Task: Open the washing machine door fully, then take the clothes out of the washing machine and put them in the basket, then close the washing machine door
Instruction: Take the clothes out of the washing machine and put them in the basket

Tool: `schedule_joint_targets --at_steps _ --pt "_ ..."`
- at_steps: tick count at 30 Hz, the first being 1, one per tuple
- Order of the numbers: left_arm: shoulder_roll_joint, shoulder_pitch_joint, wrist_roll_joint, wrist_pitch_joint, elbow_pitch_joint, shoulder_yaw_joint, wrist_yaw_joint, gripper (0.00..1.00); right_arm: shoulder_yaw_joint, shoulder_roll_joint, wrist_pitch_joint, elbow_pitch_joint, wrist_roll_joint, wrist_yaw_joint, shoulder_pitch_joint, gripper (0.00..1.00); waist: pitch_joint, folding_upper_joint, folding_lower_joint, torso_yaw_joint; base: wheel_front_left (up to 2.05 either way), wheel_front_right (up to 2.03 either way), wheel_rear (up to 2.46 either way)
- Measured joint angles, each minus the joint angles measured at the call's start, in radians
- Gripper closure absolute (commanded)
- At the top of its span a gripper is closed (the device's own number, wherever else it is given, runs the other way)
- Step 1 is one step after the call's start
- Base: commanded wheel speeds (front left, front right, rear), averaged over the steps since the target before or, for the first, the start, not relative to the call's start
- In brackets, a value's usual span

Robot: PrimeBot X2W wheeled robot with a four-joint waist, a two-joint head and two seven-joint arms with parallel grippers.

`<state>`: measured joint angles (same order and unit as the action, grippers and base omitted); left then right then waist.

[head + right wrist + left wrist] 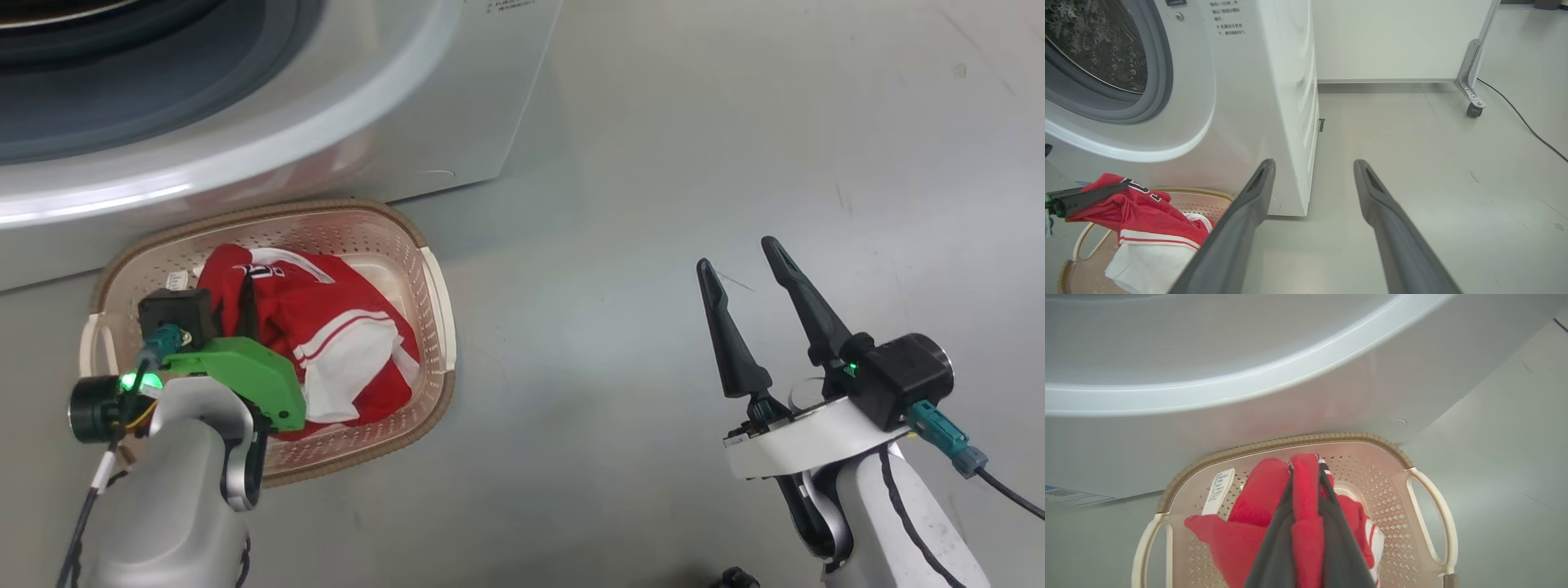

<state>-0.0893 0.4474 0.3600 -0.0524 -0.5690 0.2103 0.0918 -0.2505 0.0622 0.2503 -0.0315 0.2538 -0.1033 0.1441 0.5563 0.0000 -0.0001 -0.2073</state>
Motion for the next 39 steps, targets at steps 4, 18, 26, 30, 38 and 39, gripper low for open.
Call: schedule_joint_targets --at_steps 4,18,26,30,38,39 --pt "-0.019 0.061 0.0 0.008 -0.058 -0.02 0.0 1.0 -0.01 -0.001 0.0 0.003 0.01 -0.001 0.039 0.0 0.056 0.0 0.0 -0.017 0.0 0.0 0.0" --pt "-0.03 0.142 0.039 0.023 -0.264 -0.051 -0.01 0.0 -0.015 -0.006 0.002 -0.042 0.03 -0.003 0.102 0.0 0.163 0.0 0.0 -0.086 0.0 0.0 0.0" --pt "-0.03 0.161 0.039 -0.042 -0.317 -0.049 -0.03 0.0 -0.009 -0.008 0.002 -0.063 0.03 -0.009 0.116 0.0 0.135 0.0 0.0 -0.08 0.0 0.0 0.0" --pt "-0.029 0.163 0.033 -0.096 -0.326 -0.044 -0.046 0.0 0.008 -0.009 0.002 -0.073 0.03 -0.009 0.116 0.0 0.109 0.0 0.0 -0.071 0.0 0.0 0.0" --pt "-0.01 0.162 0.027 -0.188 -0.32 -0.039 -0.066 0.0 0.033 -0.007 0.002 -0.092 0.026 -0.009 0.114 0.0 0.042 0.0001 0.0 -0.038 0.0 0.0 0.0" --pt "-0.005 0.161 0.027 -0.188 -0.316 -0.039 -0.068 0.0 0.038 -0.005 0.002 -0.095 0.025 -0.008 0.114 0.0 0.032 0.0 0.0001 -0.033 0.0 0.0 0.0"
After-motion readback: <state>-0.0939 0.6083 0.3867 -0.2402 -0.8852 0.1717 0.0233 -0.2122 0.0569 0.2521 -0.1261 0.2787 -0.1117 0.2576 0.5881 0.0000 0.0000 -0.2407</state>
